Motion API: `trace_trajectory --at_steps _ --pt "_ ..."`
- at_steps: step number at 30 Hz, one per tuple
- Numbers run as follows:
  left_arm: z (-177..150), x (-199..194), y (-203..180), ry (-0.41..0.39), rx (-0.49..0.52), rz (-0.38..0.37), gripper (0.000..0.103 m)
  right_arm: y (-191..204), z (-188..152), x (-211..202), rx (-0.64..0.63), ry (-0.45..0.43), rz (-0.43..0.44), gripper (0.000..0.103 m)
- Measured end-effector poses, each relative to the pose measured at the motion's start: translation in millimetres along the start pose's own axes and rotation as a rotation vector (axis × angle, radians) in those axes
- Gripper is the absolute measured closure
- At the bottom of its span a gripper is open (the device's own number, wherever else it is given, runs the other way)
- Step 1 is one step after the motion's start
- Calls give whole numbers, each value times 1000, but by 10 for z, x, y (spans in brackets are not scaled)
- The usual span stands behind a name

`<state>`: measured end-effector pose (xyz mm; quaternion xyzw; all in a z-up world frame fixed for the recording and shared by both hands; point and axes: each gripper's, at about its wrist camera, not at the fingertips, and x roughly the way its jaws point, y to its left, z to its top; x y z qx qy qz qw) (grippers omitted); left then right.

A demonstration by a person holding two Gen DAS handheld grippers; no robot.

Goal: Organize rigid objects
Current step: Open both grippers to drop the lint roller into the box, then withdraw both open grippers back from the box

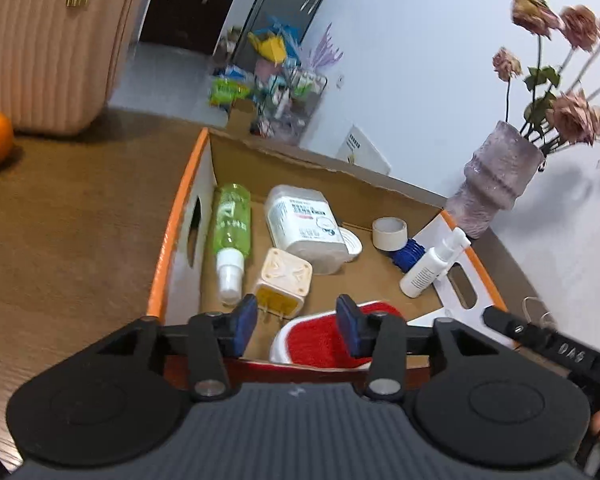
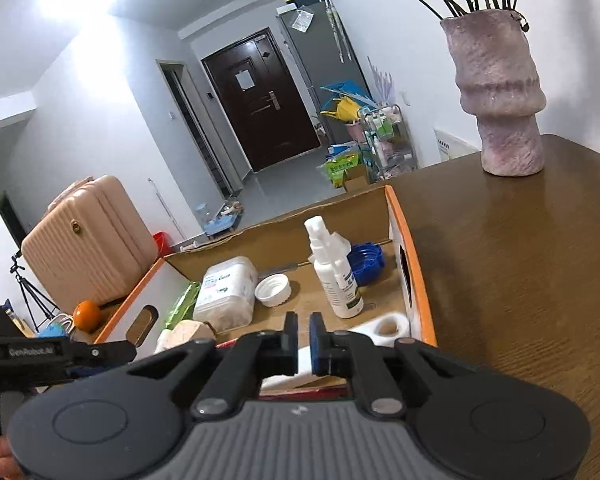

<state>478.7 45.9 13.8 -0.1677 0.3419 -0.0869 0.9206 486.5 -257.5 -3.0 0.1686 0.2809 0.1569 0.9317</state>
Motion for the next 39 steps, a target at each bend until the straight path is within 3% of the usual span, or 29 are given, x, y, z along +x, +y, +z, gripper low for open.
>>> trace_trajectory --at_steps 4,8,13,17,18,23,28,33,39 --pt "36 -263 -23 -46 39 8 53 -4 27 -156 -12 -26 -25 92" --pt "-46 -682 -138 -140 128 118 27 98 51 -483 -64 -54 -30 89" --pt "-479 -1285 -300 -227 267 211 19 379 -81 -1096 -208 -122 -68 71" --pt "-1023 -1760 -441 -296 379 251 6 617 -420 -1602 -328 -184 -75 40" --pt "-1185 -1867 -467 -304 402 258 4 676 -549 -1722 -358 -194 -73 38" --pt "-1866 -2290 -505 -300 402 271 3 876 -1173 -2172 -412 -192 -50 33" --pt "-2405 -2575 -421 -277 385 230 1 1012 -1859 -2551 -447 -192 -25 27" --pt "-2621 -2728 -368 -271 368 252 1 1059 -2253 -2728 -495 -178 -41 25" --pt "-2742 -2794 -348 -261 355 251 1 1067 -2399 -2849 -474 -171 -39 24"
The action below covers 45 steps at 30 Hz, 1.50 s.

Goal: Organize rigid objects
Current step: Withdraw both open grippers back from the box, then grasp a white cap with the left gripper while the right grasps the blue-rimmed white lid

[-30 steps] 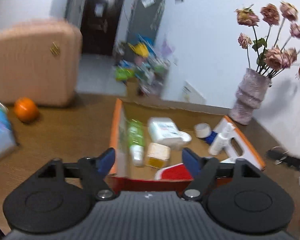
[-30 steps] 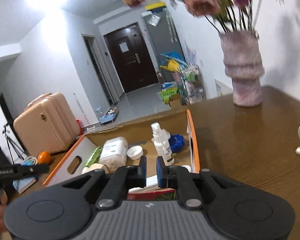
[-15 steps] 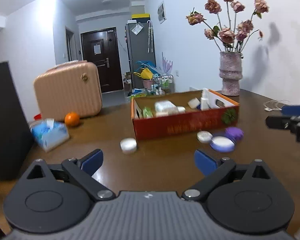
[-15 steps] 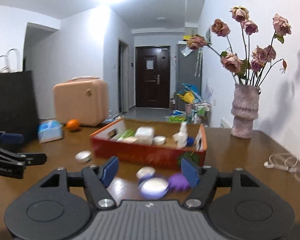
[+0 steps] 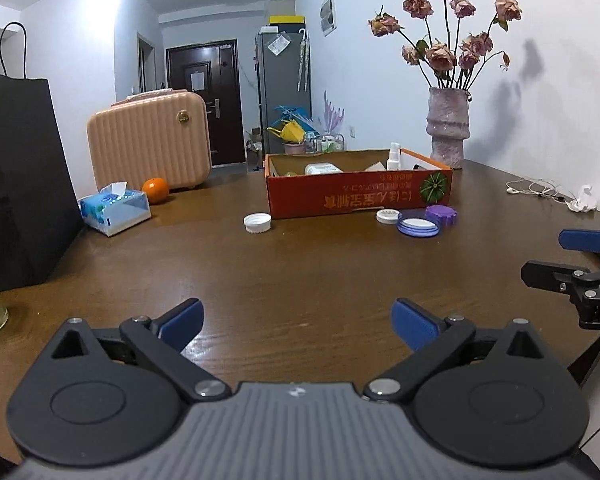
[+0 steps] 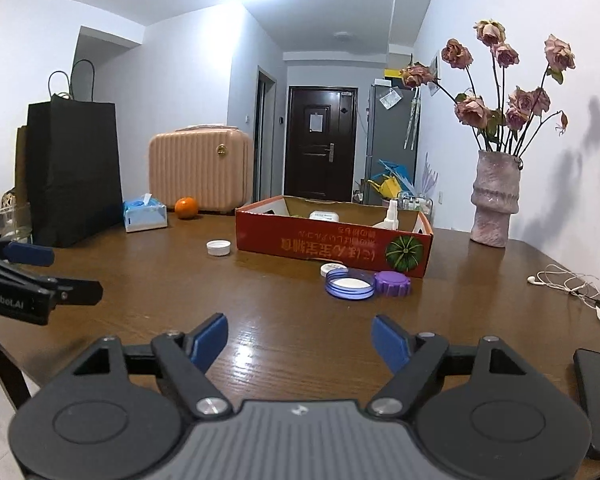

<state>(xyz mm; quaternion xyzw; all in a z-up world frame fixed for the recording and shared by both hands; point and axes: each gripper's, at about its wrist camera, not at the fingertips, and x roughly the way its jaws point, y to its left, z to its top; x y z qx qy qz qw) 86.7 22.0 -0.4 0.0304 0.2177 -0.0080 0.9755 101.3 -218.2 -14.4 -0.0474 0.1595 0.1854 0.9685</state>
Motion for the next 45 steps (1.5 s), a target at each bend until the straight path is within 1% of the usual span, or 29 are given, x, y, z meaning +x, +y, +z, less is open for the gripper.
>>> trace_trajectory --at_steps 4,7,12,14,17,20,22,24,26,28,30,32,34,35,37,38,45 --pt "36 3 9 -8 -5 1 1 9 15 -14 2 -7 8 24" --pt "61 79 17 5 -14 -5 1 -3 30 33 6 -1 8 24" --pt "111 326 66 45 -33 -13 1 -57 48 229 15 57 23 27" --pt "166 455 128 65 -57 -33 1 -106 71 334 25 75 23 28" --pt "284 692 281 94 -133 -71 2 -205 147 569 56 114 17 30" --pt "431 1002 424 120 -180 -72 7 -317 244 894 89 171 10 30" --pt "533 1245 513 139 -194 -69 10 -392 279 1132 104 215 22 30" --pt "646 1499 605 163 -213 -64 16 -466 315 1407 124 266 27 30" --pt "762 1795 679 182 -218 -74 18 -533 359 1686 131 300 34 30" --pt "854 2074 721 209 -213 -71 22 -580 403 1918 133 316 21 30" --pt "928 2373 748 234 -201 -41 24 -626 451 2140 136 318 20 31" --pt "967 2593 746 256 -184 -16 27 -642 486 2331 142 333 2 30" --pt "996 2770 744 261 -168 -5 28 -632 504 2466 127 338 -9 31" --pt "1006 2846 738 267 -160 -5 32 -624 514 2528 120 349 -9 33" --pt "1013 2956 735 273 -149 -7 35 -627 535 2603 110 350 -2 38" --pt "1009 2991 735 274 -147 -5 40 -622 539 2638 102 353 -2 39" --pt "989 3066 711 254 -119 -4 62 -640 562 2738 88 340 -29 38"
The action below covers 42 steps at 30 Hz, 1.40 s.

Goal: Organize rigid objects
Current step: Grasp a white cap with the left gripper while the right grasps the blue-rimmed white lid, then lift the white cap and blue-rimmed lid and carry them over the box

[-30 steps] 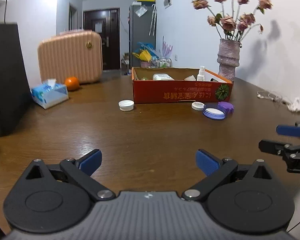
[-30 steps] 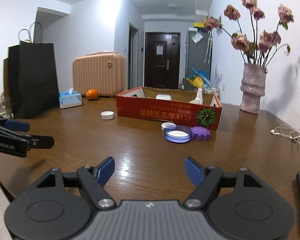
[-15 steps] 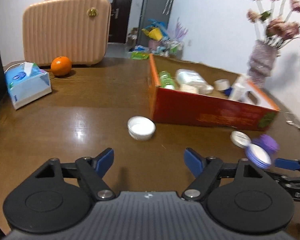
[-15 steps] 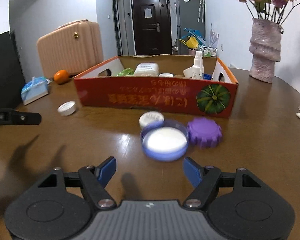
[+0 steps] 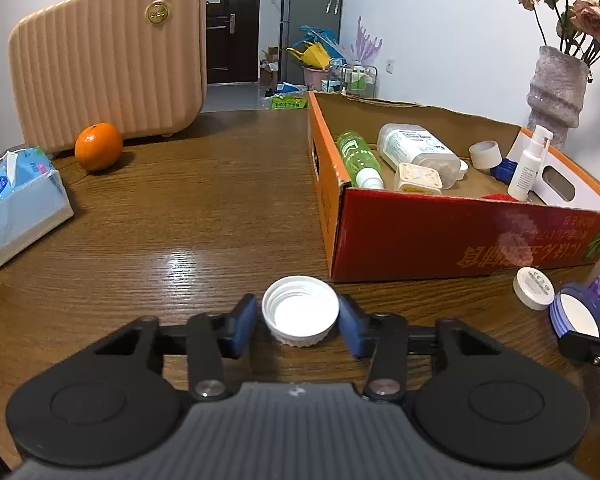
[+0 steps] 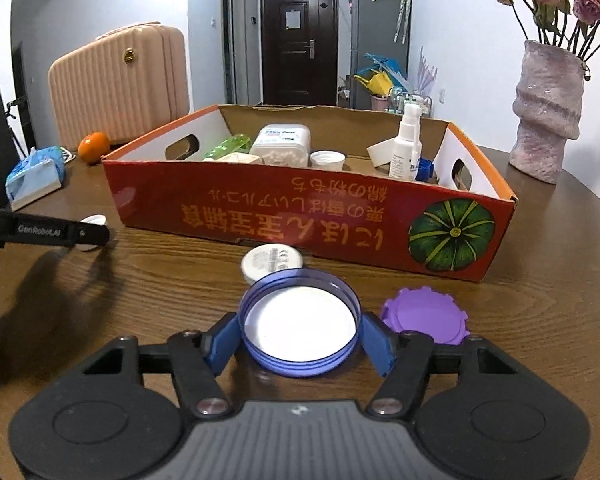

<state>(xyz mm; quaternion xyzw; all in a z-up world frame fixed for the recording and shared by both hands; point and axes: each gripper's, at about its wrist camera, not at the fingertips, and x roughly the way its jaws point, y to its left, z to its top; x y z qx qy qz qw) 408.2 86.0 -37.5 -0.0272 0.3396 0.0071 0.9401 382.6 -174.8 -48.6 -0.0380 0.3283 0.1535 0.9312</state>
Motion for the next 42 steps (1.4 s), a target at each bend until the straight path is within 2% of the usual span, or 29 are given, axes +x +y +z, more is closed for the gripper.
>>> trace_trajectory --at_steps 4,8,19,26,31,36,38,42 --pt "3 -83 9 -12 -16 16 62 6 7 19 15 -9 -12 38" --pt "-104 -382 -49 -44 -44 -3 62 31 -72 -96 12 -4 1 38" --pt "-961 -1518 -369 -37 -83 -124 63 299 -667 -1022 4 -28 89 38" --pt "-1222 -2017 -514 -76 -50 -149 62 424 -951 -1557 8 -90 101 38" --pt "-1273 -2153 -580 -93 -51 -159 62 403 -984 -1790 6 -127 90 38" --pt "-1188 -2082 -624 -93 -30 -163 62 311 -935 -1816 7 -141 66 38" --pt "-1072 -2042 -618 -104 -22 -174 62 267 -865 -1787 7 -143 64 38" --pt "-588 -1848 -563 -151 -9 -215 62 172 -504 -1700 -11 -177 99 38"
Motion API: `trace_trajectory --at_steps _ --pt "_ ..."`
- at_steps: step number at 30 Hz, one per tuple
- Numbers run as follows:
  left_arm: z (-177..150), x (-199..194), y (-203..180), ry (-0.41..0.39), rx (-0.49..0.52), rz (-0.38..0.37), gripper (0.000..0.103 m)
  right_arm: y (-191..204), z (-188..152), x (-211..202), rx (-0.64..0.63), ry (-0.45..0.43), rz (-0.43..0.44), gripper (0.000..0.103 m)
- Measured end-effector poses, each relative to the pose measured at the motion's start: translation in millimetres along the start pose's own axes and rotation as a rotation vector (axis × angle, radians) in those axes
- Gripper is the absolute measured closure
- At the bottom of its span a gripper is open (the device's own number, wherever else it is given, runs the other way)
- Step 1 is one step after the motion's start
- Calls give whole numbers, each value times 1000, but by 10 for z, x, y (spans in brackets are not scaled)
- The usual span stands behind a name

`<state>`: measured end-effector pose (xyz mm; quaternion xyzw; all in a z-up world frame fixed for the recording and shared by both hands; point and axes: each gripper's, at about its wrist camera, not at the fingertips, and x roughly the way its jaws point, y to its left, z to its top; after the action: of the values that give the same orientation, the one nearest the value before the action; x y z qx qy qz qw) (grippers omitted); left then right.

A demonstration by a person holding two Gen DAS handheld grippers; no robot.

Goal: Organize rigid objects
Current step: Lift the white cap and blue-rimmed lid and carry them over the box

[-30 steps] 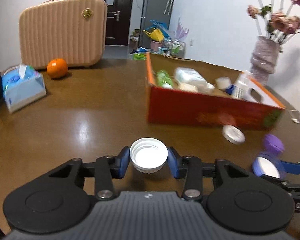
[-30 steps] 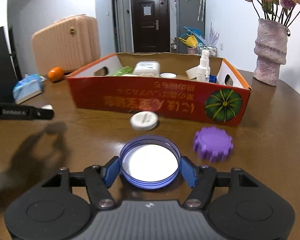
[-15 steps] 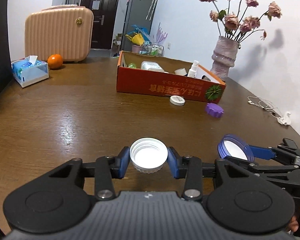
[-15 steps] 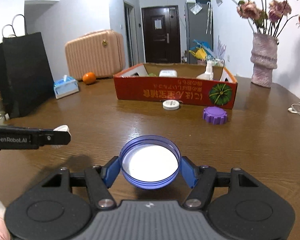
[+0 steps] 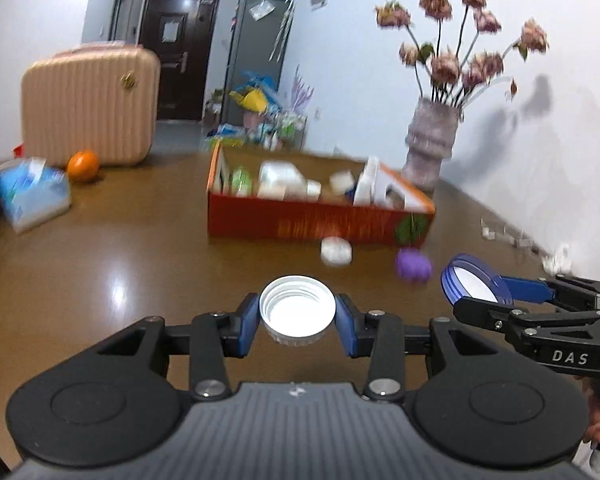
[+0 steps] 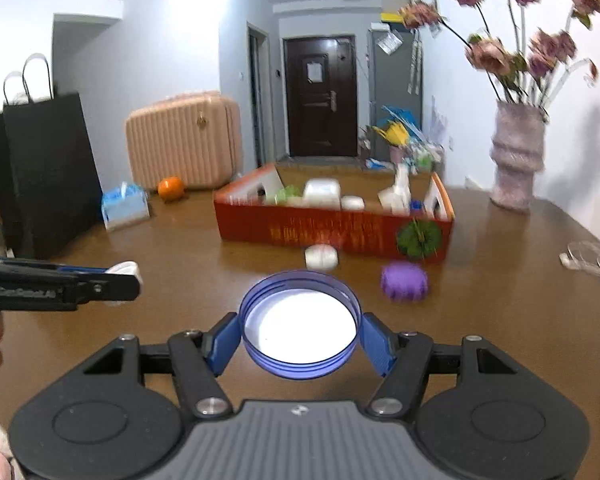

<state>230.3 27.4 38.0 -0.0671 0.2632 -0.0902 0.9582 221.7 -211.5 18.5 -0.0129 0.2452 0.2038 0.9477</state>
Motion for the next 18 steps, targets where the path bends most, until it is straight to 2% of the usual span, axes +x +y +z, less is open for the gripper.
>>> trace_trajectory --at_steps 4,7,9,13,18 --pt "545 521 169 13 -18 -20 62 -165 579 427 -21 -42 37 38" --pt "906 991 294 45 -16 -20 62 -360 1026 987 15 -9 62 38" --pt "1076 1326 370 73 -2 15 62 -484 1293 1447 34 46 63 38" --pt "1225 1902 512 159 22 21 62 -679 1641 2302 12 157 0 38" --pt "1196 2300 617 220 72 29 62 -753 1734 3007 -77 303 -56 38"
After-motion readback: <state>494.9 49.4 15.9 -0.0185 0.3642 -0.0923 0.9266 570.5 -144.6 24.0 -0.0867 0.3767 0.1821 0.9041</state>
